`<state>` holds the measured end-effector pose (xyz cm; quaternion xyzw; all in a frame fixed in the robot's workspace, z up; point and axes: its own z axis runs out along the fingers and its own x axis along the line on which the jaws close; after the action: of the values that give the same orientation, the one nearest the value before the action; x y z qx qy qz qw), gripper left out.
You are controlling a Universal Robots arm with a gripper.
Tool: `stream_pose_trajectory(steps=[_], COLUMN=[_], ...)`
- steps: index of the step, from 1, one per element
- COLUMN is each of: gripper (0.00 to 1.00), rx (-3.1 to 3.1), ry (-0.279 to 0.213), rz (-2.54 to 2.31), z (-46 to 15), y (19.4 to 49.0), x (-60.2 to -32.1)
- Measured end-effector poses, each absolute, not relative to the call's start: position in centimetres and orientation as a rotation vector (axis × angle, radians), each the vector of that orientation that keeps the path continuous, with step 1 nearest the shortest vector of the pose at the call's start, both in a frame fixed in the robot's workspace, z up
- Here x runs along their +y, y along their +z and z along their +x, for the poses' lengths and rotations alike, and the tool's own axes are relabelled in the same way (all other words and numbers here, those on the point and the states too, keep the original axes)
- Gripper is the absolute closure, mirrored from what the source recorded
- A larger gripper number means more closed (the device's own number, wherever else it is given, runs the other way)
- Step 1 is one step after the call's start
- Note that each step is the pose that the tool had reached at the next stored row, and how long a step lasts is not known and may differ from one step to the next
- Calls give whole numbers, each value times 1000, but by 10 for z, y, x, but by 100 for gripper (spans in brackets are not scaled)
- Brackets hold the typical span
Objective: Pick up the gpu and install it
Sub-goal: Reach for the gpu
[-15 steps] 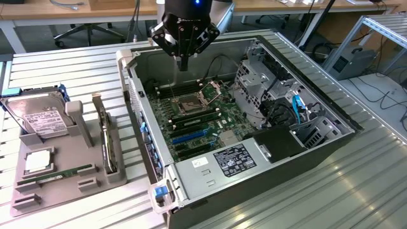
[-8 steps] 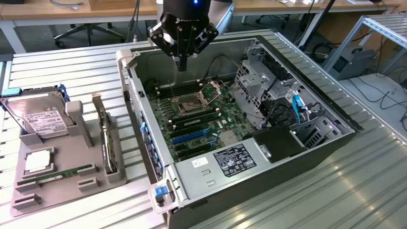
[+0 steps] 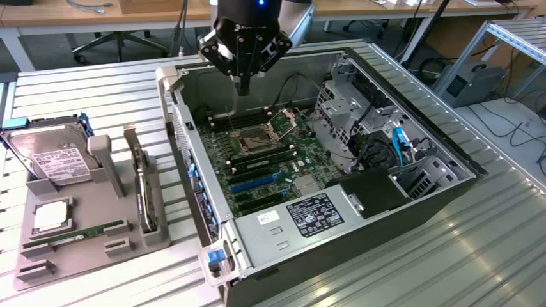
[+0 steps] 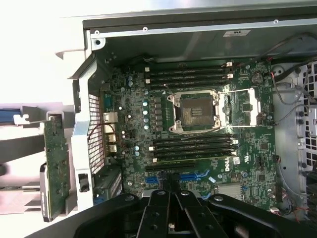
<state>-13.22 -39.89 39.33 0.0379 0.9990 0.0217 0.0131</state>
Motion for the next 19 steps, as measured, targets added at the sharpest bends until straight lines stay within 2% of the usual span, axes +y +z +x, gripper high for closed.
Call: stream_pose_trajectory(steps=[19], gripper=[89], rx=[3112], ry=[68], rz=[118], z=[-137], y=[393], x=[-399])
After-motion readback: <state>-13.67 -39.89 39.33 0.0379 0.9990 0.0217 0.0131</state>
